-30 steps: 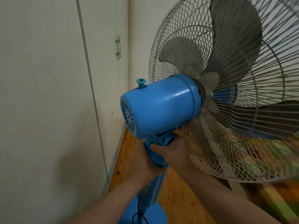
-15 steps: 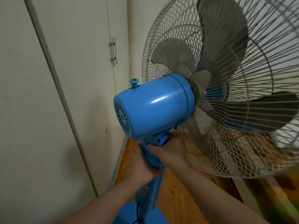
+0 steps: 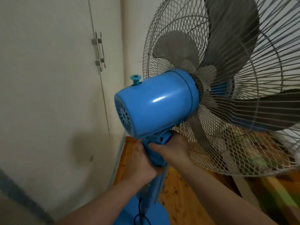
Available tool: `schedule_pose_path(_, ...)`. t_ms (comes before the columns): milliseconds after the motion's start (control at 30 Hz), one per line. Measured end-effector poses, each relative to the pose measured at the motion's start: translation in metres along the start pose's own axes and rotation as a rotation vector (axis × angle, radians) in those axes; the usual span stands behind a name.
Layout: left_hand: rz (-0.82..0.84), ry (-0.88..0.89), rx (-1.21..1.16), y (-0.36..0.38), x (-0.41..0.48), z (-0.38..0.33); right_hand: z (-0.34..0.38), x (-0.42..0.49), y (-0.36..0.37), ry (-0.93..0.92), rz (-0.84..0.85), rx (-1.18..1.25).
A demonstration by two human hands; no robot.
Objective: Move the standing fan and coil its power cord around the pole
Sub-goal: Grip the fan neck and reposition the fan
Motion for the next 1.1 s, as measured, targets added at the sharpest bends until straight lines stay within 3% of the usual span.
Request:
schedule_pose_path(167,0.007,0.047,0.003,0.018,0.069,0.013,0.0,0.072,0.009,-0.006,-0.013,-0.017)
schedule_pose_path(367,0.035,-0.078,0.141,0.046,0.129,0.048,-0.012,0.144,0.018,0.005,0.008,-0.03)
schedule_pose_path(533,0.003,-0.09,0.133,0.075,0.188,0.067,-0.025,0.209,0.025,-0.022,0.059,-0.049)
schedule_pose_path(667,-0.007,-0.02,-0.003,0.094,0.23,0.073,-0.033,0.252,0.031,-0.048,0.04,-0.05)
schedule_pose_path(800,-0.038,-0.032,0.084,0.107,0.26,0.09,-0.046,0.295,0.045,-0.018,0.108,-0.042)
schedule_pose_path(1100,0.014,-0.007,0.026,0.135,0.35,0.131,-0.067,0.395,0.081,0.008,0.128,-0.033)
Point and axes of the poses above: each hand's wrist, its own x-axis towards the middle knuckle, its own y-axis out of the palm, z = x × y, the point moved 6 cm from there along x, towards the middle knuckle, and after that the axes turned 5 degrees about y, right-handed, at the moved point
